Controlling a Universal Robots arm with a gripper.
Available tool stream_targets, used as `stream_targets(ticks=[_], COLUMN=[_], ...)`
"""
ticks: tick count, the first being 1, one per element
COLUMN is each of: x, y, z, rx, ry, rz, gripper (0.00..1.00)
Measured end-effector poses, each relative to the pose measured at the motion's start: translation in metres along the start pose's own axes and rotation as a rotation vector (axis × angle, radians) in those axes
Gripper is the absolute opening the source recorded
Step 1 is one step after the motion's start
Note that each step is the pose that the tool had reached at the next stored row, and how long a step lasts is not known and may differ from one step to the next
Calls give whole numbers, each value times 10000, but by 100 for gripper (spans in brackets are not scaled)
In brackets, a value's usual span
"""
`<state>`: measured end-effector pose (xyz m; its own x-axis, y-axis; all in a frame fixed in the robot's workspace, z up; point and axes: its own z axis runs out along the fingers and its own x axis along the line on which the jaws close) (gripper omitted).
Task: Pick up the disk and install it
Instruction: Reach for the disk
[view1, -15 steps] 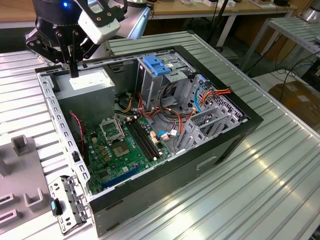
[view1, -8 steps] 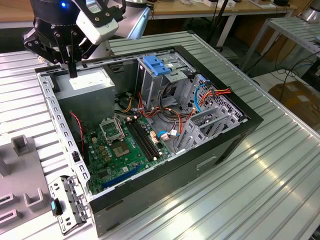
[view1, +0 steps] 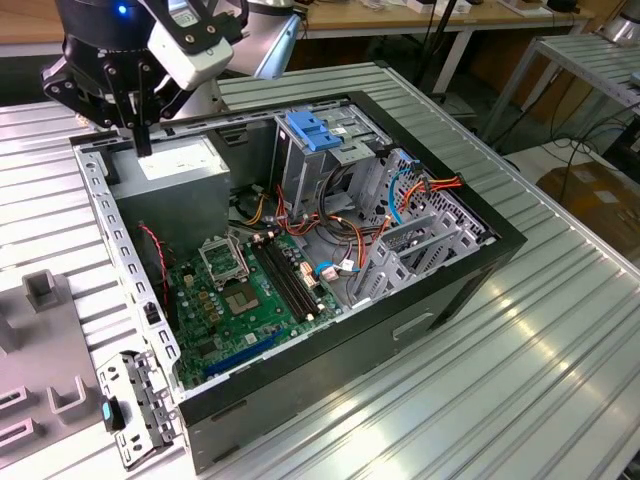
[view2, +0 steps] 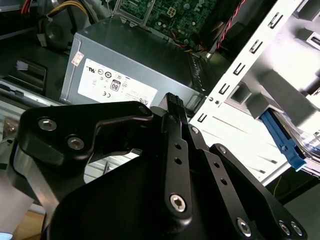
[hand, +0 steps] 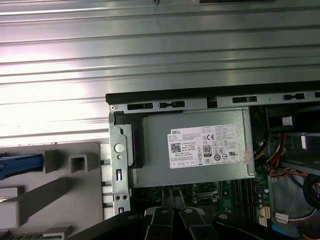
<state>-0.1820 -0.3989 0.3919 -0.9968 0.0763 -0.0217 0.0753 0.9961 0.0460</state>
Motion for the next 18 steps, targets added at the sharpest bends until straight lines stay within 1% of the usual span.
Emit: stream_targets(ticks=[6, 18], x=[29, 142], y=[-2, -11], z=[0, 0], rx=[-1, -7], ry=[0, 7], rz=[0, 0], gripper=[11, 11])
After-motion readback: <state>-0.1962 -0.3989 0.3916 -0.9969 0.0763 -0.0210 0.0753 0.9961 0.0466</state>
